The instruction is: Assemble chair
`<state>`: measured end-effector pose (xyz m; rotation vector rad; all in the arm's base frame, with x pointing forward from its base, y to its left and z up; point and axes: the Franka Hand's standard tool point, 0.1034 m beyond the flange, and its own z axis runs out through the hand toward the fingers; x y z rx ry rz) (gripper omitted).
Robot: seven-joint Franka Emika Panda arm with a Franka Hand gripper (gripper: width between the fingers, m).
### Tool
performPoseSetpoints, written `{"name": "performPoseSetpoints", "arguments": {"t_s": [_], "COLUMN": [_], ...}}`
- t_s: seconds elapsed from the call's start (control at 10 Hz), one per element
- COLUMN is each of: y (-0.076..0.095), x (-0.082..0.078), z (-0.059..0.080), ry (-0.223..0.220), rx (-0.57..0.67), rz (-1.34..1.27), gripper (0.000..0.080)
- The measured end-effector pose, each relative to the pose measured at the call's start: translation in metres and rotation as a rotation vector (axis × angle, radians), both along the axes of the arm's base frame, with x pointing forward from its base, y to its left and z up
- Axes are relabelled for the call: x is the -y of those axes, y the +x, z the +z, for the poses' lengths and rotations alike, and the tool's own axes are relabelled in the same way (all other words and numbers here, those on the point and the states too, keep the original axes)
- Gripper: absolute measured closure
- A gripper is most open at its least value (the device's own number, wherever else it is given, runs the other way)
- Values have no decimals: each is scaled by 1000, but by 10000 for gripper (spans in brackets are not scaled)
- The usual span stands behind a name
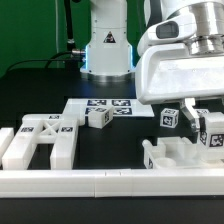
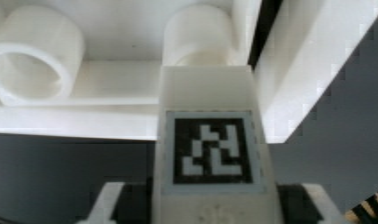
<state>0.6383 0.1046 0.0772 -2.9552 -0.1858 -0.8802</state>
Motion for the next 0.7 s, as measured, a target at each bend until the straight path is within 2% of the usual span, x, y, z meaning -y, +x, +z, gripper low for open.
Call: {"name": "performPoseSetpoints", "arguments": {"t_s": [0.2, 0.3, 0.4, 0.5, 0.6, 0.7], "y": [1, 1, 1, 2, 3, 5], "x": [-1, -1, -1, -1, 0, 2], "z": [0, 0, 0, 1, 4, 8], "ry": [-1, -1, -1, -1, 0, 0], "rx": [22, 22, 22, 22, 19, 21], "rz": [0, 0, 0, 0, -1, -1], "gripper": [512, 409, 268, 268, 174, 174]}}
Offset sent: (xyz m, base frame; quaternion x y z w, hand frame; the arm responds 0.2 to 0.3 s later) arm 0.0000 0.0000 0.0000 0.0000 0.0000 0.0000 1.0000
